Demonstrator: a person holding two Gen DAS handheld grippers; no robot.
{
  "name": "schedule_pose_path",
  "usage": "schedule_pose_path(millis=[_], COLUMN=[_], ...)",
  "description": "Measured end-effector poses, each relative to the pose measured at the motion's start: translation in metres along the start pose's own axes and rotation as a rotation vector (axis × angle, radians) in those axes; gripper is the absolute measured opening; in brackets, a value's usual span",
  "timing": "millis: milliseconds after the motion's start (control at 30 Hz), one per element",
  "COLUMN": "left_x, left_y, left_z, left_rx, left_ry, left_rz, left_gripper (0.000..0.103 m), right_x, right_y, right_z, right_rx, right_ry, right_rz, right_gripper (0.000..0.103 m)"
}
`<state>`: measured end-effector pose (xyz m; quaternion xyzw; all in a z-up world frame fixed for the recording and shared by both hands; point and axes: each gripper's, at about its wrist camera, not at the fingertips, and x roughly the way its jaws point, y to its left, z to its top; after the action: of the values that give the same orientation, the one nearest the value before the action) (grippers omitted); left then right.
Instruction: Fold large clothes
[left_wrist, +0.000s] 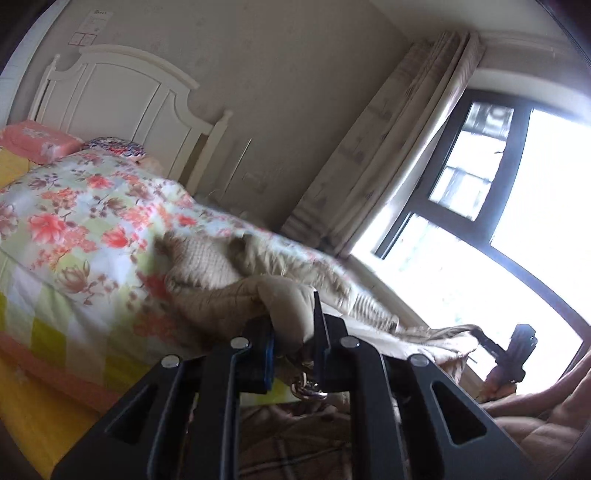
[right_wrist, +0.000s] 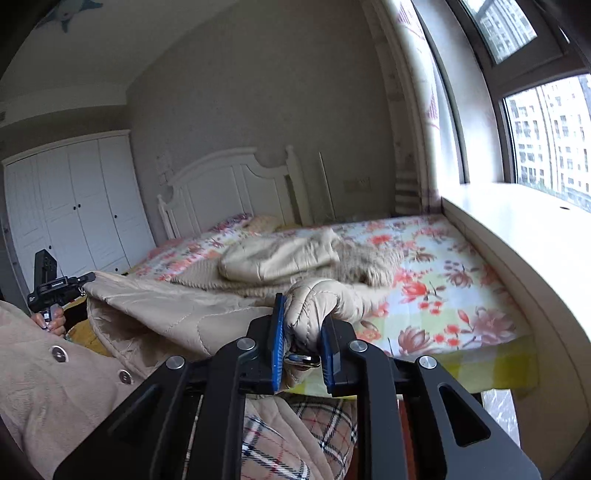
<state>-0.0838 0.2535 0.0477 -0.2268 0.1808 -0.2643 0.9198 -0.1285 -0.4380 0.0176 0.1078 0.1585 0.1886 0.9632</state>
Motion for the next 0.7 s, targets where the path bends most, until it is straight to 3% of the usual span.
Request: schedule_pose_path(millis=[133, 167, 267, 333, 400, 467, 500, 533, 567, 600, 633, 667, 700], left_x=[0.012, 0.028, 0.093, 0.153, 0.226, 0.282, 0.306, 0.319, 0.334, 0.341, 0.343, 0.342, 0.338], left_y=[0.002, 0.002, 0.015, 0.034, 0.062, 0.091, 0.11, 0.125, 0.144, 0.16, 0.171, 0.183, 0.187], left_z=[0.05, 0.068, 0.121, 0.154, 0.181, 0.189, 0.188, 0.185, 0.178, 0.171, 0.165, 0.157, 0.152], left_rx=[-0.071, -0.067, -0.089, -0.145, -0.195, -0.193, -0.198, -0.197, -0.208, -0.238, -0.268, -0.311, -0.325], left_ry=[-0.049, -0.002, 0.038, 0.088, 0.148, 0.186, 0.189, 0.186, 0.196, 0.213, 0.222, 0.227, 0.219], left_rz=[-0.072, -0.044, 0.025, 0.085, 0.197, 0.342, 0.477, 0.559, 0.635, 0.661, 0.673, 0.691, 0.692], left_gripper=[0.017, 0.017, 0.019, 0.023, 0.028, 0.046, 0.074, 0.081, 0.081, 0.08, 0.08, 0.08, 0.08], right_x=[0.005, 0.017, 0.069, 0.119, 0.183, 0.247, 0.287, 0.315, 0.342, 0.368, 0.384, 0.392, 0.397], right_y=[0.013, 0.011, -0.011, -0.028, -0.051, -0.076, -0.093, -0.108, -0.124, -0.141, -0.154, -0.164, -0.169], right_z=[0.047, 0.065, 0.115, 0.144, 0.172, 0.186, 0.19, 0.187, 0.179, 0.167, 0.154, 0.142, 0.132], right_rx=[-0.019, -0.015, 0.026, 0.05, 0.109, 0.172, 0.2, 0.245, 0.305, 0.365, 0.404, 0.425, 0.436], right_ry=[-0.082, -0.082, -0.039, 0.013, 0.081, 0.143, 0.187, 0.231, 0.279, 0.32, 0.347, 0.349, 0.345], right_rz=[0.014, 0.004, -0.038, -0.084, -0.137, -0.183, -0.21, -0.215, -0.227, -0.264, -0.327, -0.372, -0.373], right_gripper=[0.02, 0.02, 0.02, 0.02, 0.02, 0.021, 0.023, 0.026, 0.032, 0.057, 0.069, 0.079, 0.079])
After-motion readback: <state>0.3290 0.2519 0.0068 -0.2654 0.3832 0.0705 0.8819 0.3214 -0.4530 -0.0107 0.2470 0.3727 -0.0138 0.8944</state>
